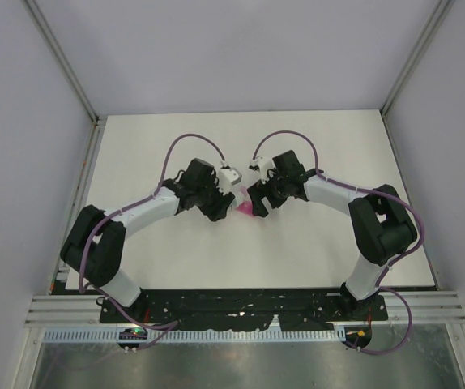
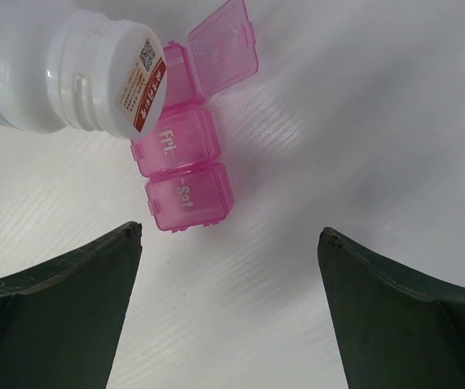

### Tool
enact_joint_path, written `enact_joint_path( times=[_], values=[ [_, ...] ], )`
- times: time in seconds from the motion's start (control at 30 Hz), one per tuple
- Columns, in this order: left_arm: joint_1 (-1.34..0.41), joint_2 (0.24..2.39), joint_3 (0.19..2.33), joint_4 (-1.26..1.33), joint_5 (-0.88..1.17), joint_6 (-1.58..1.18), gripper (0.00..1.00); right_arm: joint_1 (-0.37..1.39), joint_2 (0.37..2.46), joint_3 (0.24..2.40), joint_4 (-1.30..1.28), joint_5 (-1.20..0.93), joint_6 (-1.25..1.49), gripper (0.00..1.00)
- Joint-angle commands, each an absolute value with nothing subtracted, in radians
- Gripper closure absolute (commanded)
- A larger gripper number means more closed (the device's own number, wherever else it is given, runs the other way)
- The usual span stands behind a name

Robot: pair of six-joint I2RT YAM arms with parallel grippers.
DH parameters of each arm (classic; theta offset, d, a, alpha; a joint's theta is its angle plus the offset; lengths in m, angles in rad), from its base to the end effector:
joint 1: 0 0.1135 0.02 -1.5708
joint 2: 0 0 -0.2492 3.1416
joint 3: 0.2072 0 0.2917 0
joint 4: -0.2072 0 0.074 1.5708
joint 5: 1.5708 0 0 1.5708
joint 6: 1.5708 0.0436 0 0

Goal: Sort the pills into containers

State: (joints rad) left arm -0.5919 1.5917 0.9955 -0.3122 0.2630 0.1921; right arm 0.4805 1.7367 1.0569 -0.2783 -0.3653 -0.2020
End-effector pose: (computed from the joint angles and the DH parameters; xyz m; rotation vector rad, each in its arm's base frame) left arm 0.2978 -0.2139 0.1605 1.0599 2.2663 -0.4947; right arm 0.3359 0.1926 0.1326 -0.9849 2.3320 0.5732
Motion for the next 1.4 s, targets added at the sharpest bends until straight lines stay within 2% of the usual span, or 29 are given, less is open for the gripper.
enact_joint_path(
  times=[0.0,1.37],
  values=[
    [-0.597,1.591,1.043,-0.316,0.258,0.206,1.0,0.476,1.738,1.094,-0.276,-0.382,-0.19,0.07],
    [-0.604,1.66,1.131,-0.434,0.233,0.212,1.0,0.468,1.746,1.098,-0.282,-0.396,-0.186,0.07]
  ],
)
